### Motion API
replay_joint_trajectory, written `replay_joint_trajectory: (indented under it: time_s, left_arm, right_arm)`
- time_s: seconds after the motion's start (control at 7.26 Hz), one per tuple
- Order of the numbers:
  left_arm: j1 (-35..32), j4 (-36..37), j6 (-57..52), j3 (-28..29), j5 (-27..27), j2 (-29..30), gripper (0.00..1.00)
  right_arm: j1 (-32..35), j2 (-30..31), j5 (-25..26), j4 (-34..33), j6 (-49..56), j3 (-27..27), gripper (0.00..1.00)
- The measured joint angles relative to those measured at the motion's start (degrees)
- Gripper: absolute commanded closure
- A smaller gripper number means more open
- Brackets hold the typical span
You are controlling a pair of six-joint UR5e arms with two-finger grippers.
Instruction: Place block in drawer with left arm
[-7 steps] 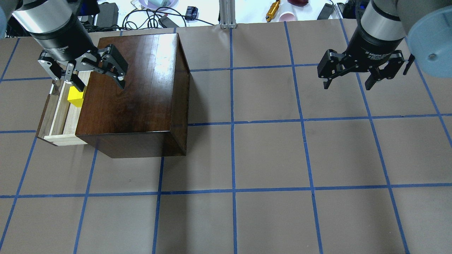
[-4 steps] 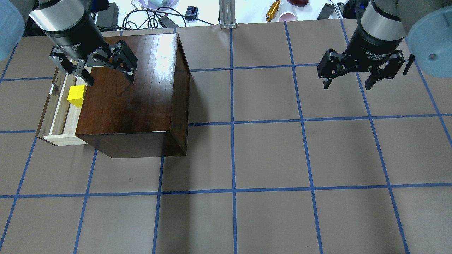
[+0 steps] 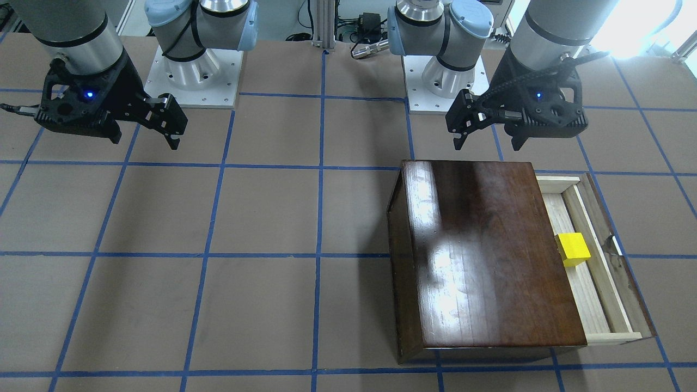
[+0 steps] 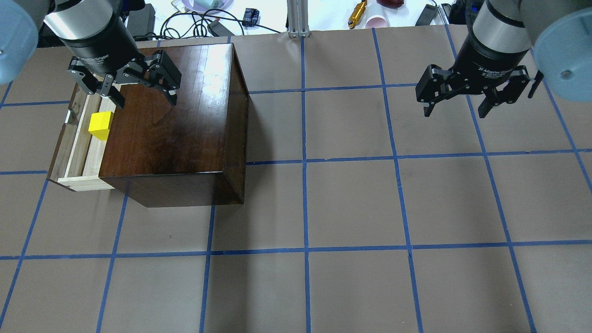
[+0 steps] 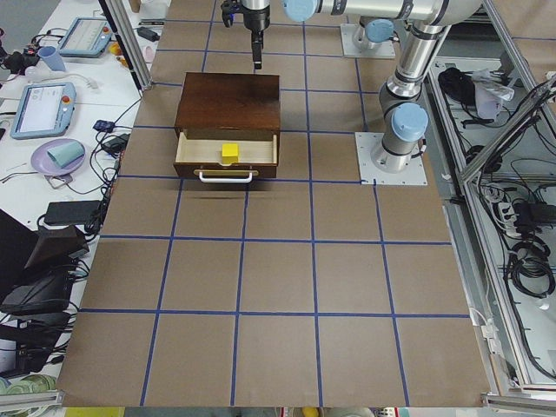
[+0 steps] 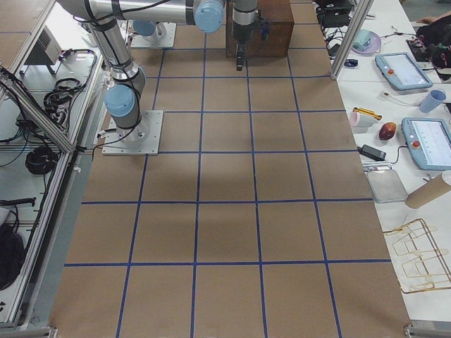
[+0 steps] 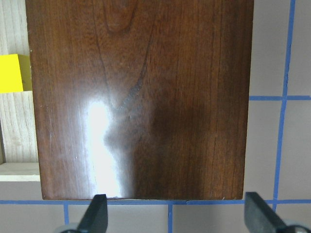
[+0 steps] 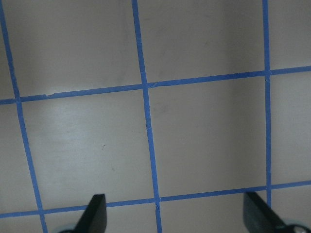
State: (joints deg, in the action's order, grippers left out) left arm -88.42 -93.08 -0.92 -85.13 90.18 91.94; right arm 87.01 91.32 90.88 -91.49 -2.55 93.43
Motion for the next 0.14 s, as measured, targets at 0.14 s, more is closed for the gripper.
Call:
replay_joint_trajectory:
  time_s: [0.14]
  left_arm:
    - [0.0,0.1,0.0,0.0,0.0,0.0,0.00]
  right_arm:
    - [0.0,0.0,0.0,0.0,0.0,0.0,0.00]
